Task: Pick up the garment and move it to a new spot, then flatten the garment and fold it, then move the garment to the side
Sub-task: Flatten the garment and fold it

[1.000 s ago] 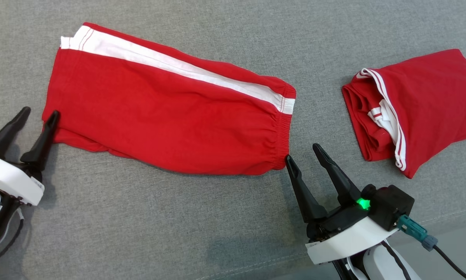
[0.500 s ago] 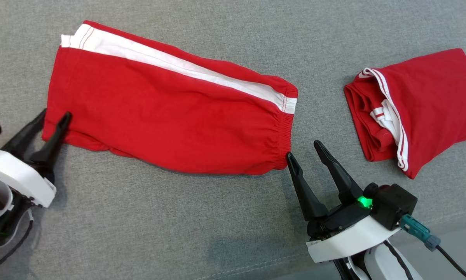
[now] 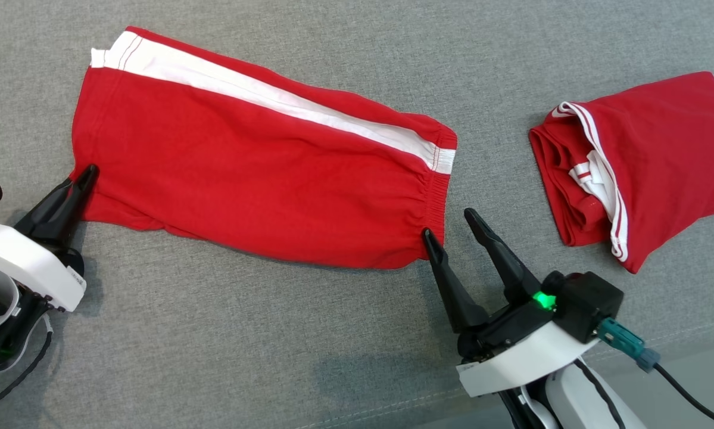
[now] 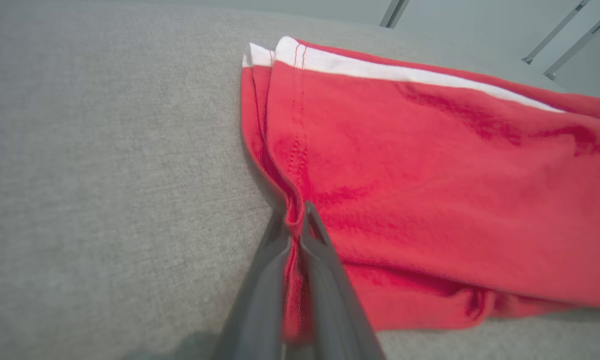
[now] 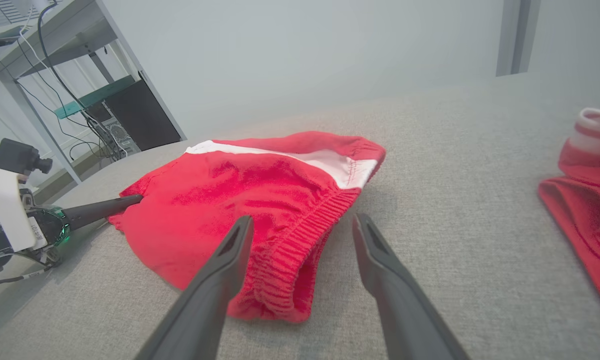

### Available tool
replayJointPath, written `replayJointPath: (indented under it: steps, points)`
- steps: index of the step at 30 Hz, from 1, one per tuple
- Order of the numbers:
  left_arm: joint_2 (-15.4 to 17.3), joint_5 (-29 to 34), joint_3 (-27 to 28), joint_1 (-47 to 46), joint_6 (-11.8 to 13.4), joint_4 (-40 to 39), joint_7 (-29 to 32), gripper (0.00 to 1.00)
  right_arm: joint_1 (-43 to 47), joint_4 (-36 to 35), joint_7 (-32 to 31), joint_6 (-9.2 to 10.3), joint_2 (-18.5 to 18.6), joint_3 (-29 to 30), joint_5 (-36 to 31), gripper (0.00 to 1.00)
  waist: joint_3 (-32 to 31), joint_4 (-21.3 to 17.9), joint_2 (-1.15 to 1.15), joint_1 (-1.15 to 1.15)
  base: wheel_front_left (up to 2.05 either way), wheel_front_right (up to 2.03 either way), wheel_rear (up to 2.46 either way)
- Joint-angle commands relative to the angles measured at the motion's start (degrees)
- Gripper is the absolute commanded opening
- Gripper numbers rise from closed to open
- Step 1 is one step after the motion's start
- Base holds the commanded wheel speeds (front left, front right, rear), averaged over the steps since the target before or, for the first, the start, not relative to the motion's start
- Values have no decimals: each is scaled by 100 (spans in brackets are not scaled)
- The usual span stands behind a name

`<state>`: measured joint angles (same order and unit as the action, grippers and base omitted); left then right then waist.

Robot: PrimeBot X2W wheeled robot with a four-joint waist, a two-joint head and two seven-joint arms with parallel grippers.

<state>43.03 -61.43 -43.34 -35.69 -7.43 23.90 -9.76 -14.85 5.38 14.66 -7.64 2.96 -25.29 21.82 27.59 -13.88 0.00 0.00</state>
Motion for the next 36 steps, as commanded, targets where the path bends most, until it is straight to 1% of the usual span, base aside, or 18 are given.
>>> replayJointPath:
  steps: [1,6,11,12,13,14,15,20,26,30,36]
  points:
    - [133,-82,77,-1,7,-19,96,0,-22,-43,34,15,-8,-166,79,100,2,13,0,0,0,0,0]
    - [181,-169,-12,61,-2,-162,-36,0,-194,404,34,15,-8,-373,434,100,-23,171,0,0,0,0,0]
    - [184,-342,-137,159,-4,-311,-205,0,-422,895,34,15,-8,-451,539,100,-83,417,0,0,0,0,0]
    - [182,-380,-160,180,-4,-335,-243,0,-462,976,34,15,-8,-453,541,94,-98,466,0,0,0,0,0]
    - [182,-408,-194,202,-4,-358,-276,0,-502,1050,34,15,-8,-446,534,66,-115,513,0,0,0,0,0]
    - [181,-440,-229,229,-4,-374,-304,0,-540,1126,34,15,-8,-437,527,24,-134,558,0,0,0,0,0]
    - [167,-500,-245,257,-4,-378,-335,0,-580,1200,34,15,-8,-428,517,0,-155,600,0,0,0,0,0]
    - [114,-653,-324,384,-5,-349,-454,0,-754,1523,34,15,-8,-367,510,0,-306,775,0,0,0,0,0]
    - [-38,-728,-332,544,-5,-263,-508,0,-864,1878,33,15,-8,-325,458,0,-505,944,0,0,0,0,0]
    - [-221,-750,-209,714,-5,-238,-520,0,-962,2166,-111,15,-8,-409,520,0,-675,1101,0,0,0,0,0]
    - [-531,-536,60,1091,-5,-173,-522,0,-1066,2419,-385,15,-8,-320,518,0,-882,1342,0,0,0,0,0]
